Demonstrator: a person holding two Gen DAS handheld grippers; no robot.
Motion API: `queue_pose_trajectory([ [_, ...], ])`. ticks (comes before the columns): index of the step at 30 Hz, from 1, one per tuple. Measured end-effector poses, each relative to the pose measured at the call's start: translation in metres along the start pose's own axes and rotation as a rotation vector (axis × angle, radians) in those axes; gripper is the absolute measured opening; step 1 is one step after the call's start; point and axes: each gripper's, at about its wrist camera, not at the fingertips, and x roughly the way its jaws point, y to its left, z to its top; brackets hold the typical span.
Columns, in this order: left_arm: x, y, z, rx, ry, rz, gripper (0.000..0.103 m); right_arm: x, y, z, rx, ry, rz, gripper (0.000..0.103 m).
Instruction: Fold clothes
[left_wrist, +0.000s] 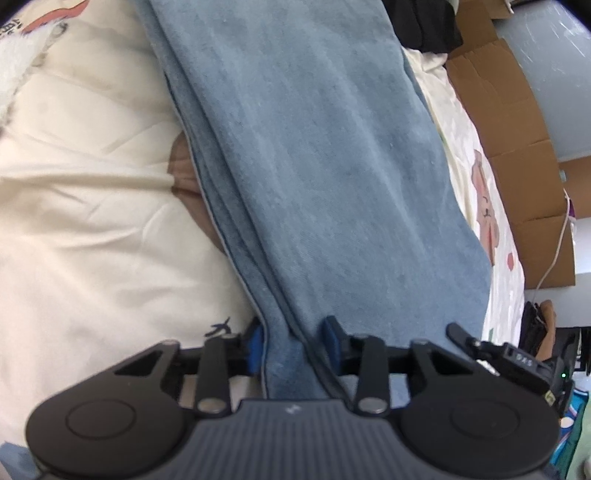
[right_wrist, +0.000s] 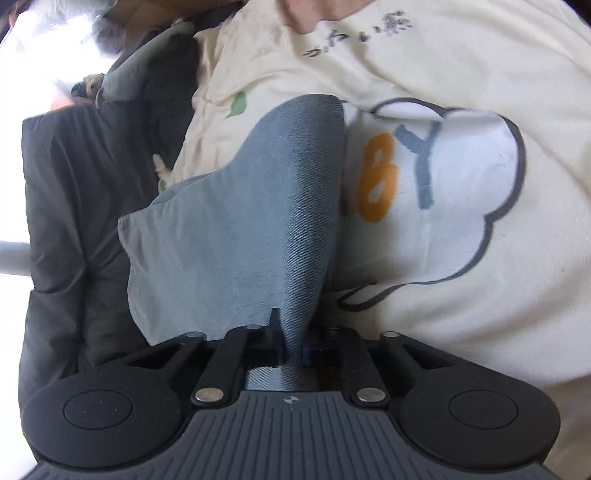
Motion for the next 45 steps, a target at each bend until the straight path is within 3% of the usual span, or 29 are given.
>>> queue_pose_trajectory([
  [5,-0.004,-0.008,0.0,0.005,0.004,0.005,0.026,-0.008,0.024,0.009,-0.014,0.022,-0.08,0.005],
  [14,-0.013,-0.028,-0.005,0.041,0.014,-0.033,0.026,-0.045,0.049,0.047,-0.052,0.032,-0.139,0.004],
  [25,0.005,-0.064,-0.022,0.094,0.03,-0.075,0.025,-0.078,0.067,0.099,-0.125,0.018,-0.16,0.004],
  [33,0.007,-0.057,-0.027,0.073,0.054,-0.047,0.024,-0.048,0.011,0.106,-0.117,0.025,-0.086,0.009],
  [37,0.006,-0.056,-0.029,0.114,0.082,-0.001,0.024,-0.046,-0.028,0.094,-0.021,-0.006,-0.018,0.012],
  [40,0.001,-0.051,-0.031,0.123,0.073,-0.013,0.029,-0.039,-0.037,0.087,0.01,0.005,0.021,0.033],
  [45,0.015,-0.06,-0.028,0.09,0.044,0.001,0.033,-0.016,-0.033,0.085,0.022,0.027,0.052,0.037],
])
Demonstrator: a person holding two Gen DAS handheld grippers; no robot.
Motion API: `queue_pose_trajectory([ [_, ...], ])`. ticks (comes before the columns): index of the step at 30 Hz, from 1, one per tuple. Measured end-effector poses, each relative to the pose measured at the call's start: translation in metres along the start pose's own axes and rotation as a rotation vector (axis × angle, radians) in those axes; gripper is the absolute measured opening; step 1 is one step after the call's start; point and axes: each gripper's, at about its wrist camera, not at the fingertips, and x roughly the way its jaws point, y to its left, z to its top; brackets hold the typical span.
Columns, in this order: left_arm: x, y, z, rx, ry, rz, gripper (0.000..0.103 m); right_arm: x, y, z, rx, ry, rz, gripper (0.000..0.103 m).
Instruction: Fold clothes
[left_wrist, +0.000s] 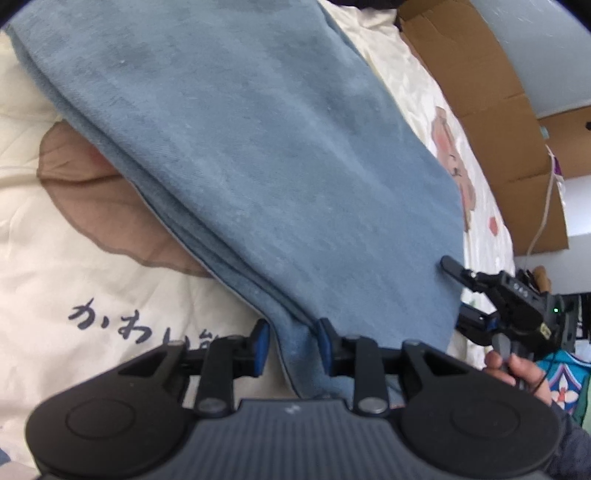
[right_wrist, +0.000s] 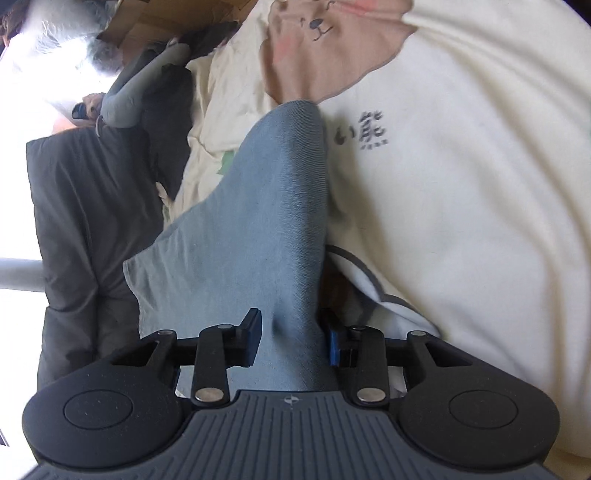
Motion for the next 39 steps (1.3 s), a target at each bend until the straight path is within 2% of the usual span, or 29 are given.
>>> queue_pose_trajectory([
  [2,0.005,0.002,0.001,-0.018,-0.023,0.022,0.045,0.008,0.002,0.002,0.005,-0.009,0.012,0.037],
  [3,0.008,0.003,0.002,-0.03,-0.023,0.024,0.045,0.011,0.007,0.003,-0.024,-0.016,-0.009,0.028],
  [4,0.011,0.004,0.003,-0.039,-0.018,0.019,0.043,0.014,0.012,0.004,-0.06,-0.023,-0.037,0.016],
  [5,0.013,0.004,0.002,-0.045,-0.015,0.013,0.034,0.016,0.02,0.004,-0.105,-0.025,-0.069,0.01],
  [6,0.014,0.004,0.002,-0.045,-0.009,0.004,0.03,0.016,0.026,0.005,-0.137,-0.029,-0.083,0.007],
  [11,0.012,-0.004,0.002,-0.023,0.002,0.001,0.021,0.002,0.041,0.006,-0.149,-0.034,-0.048,0.006],
  [17,-0.004,-0.013,-0.002,0.02,0.01,-0.033,0.019,-0.017,0.055,0.013,-0.126,-0.028,-0.05,0.005],
  [22,-0.007,-0.034,-0.006,0.095,0.047,-0.103,0.019,-0.046,0.064,0.025,-0.15,-0.032,-0.091,0.005],
  [24,-0.003,-0.047,-0.008,0.142,0.069,-0.153,0.019,-0.063,0.064,0.033,-0.157,-0.037,-0.117,0.005],
  [28,0.012,-0.077,-0.018,0.25,0.146,-0.202,0.02,-0.098,0.059,0.049,-0.161,-0.046,-0.176,0.005],
  [33,0.021,-0.097,-0.025,0.356,0.207,-0.206,0.018,-0.13,0.052,0.06,-0.185,-0.055,-0.239,0.005],
  [36,0.018,-0.09,-0.019,0.348,0.219,-0.211,0.021,-0.146,0.05,0.065,-0.186,-0.083,-0.26,0.005],
  [39,0.01,-0.071,-0.007,0.342,0.198,-0.164,0.021,-0.155,0.042,0.067,-0.171,-0.092,-0.285,0.005],
])
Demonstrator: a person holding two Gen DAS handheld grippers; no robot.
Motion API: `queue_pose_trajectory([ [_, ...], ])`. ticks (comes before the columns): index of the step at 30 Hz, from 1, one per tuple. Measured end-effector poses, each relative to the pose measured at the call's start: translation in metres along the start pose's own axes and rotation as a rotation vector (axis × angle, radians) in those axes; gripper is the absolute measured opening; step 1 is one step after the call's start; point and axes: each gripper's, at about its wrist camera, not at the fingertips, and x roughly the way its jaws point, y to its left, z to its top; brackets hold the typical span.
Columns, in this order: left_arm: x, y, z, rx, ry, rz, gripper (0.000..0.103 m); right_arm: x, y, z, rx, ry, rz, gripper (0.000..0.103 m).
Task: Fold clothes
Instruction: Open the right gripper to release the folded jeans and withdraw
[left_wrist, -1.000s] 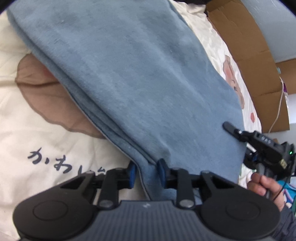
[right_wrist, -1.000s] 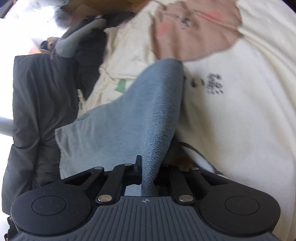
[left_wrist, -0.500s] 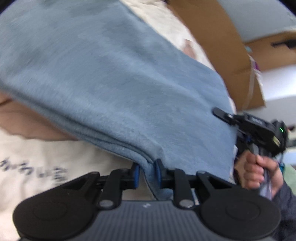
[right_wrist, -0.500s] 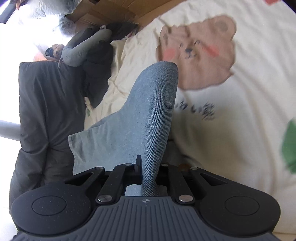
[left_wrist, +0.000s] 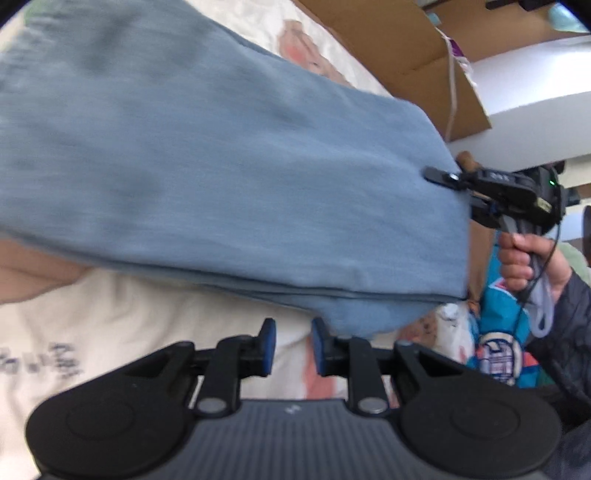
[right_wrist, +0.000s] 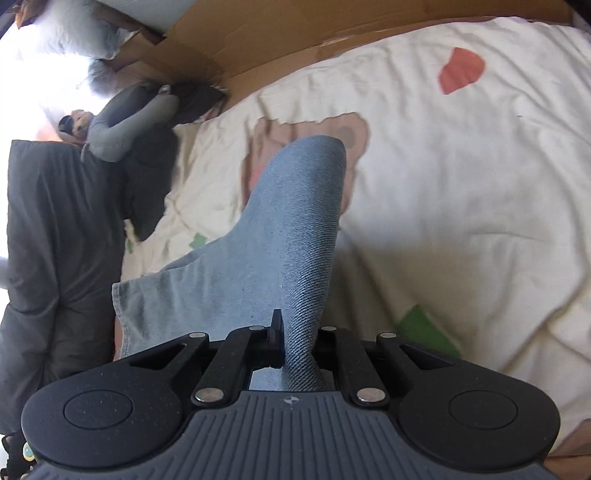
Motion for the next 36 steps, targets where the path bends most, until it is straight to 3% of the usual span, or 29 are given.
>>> queue_pose_trajectory([
  [6,-0.049,0.029,-0.008,-0.051,-0.06,0.068,0.021,-0.003,-0.033,0.007,0.112,0.012,-0.088,0.01],
  [9,-0.075,0.034,-0.012,-0.074,-0.097,0.112,0.021,-0.016,-0.041,0.01,0.134,-0.009,-0.224,0.026],
  [15,-0.115,0.015,-0.012,-0.072,-0.162,0.208,0.027,-0.055,-0.026,0.006,0.117,-0.014,-0.204,0.046],
  [18,-0.129,-0.009,-0.009,-0.058,-0.19,0.261,0.042,-0.075,-0.011,0.003,0.123,-0.007,-0.179,0.058],
  [21,-0.146,-0.02,-0.007,-0.017,-0.165,0.287,0.045,-0.094,0.007,-0.002,0.1,0.001,-0.179,0.058],
  [25,-0.177,-0.03,-0.007,-0.002,-0.196,0.348,0.055,-0.125,0.028,-0.013,0.093,-0.017,-0.169,0.059],
  [33,-0.227,-0.045,-0.013,-0.077,-0.258,0.406,0.061,-0.174,0.077,-0.041,0.07,-0.009,-0.151,0.061],
  [36,-0.248,-0.057,-0.013,-0.075,-0.297,0.433,0.069,-0.193,0.095,-0.049,0.042,-0.035,-0.141,0.064],
])
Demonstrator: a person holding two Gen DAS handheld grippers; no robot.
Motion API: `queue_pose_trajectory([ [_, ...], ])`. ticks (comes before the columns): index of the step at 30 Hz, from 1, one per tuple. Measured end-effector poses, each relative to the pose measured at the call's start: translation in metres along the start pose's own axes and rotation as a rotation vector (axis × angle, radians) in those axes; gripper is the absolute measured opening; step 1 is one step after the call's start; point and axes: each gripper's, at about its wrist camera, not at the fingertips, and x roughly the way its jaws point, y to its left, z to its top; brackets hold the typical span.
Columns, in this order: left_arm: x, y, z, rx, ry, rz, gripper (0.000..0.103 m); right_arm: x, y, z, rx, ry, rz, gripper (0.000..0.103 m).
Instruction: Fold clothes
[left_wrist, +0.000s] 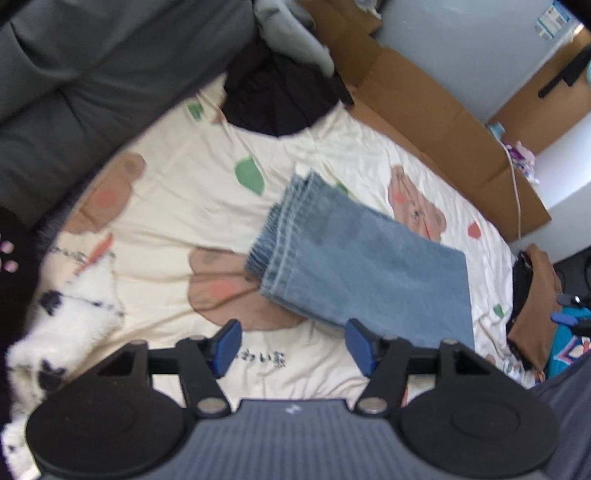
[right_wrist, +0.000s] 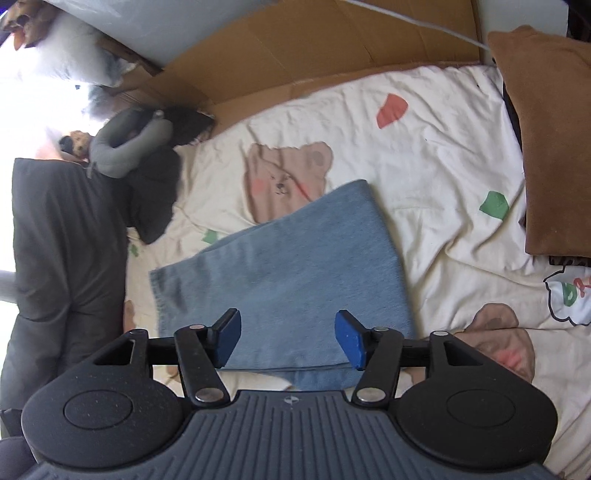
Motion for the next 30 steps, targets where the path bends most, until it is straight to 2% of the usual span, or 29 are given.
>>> queue_pose_trajectory([
  [7,-0.047,-0.003,0.013,-0.02,-0.073,0.024,0.071,-0.036,0.029,-0.015,-0.056,-0.065,0.035,0.067],
  [13,-0.063,-0.002,0.029,0.0,-0.08,0.056,0.073,-0.044,0.05,-0.027,-0.099,-0.101,0.063,0.071],
  [17,-0.059,0.005,0.049,0.025,-0.091,0.046,0.073,-0.035,0.057,-0.034,-0.11,-0.114,0.05,0.072],
  [22,-0.051,0.015,0.073,0.106,-0.147,0.047,0.073,-0.014,0.072,-0.044,-0.161,-0.125,0.041,0.072],
  [26,-0.035,0.028,0.092,0.092,-0.131,0.02,0.073,0.006,0.083,-0.053,-0.18,-0.145,0.027,0.072],
  [30,-0.014,0.037,0.104,0.105,-0.111,0.009,0.073,0.025,0.084,-0.064,-0.164,-0.207,0.015,0.072],
])
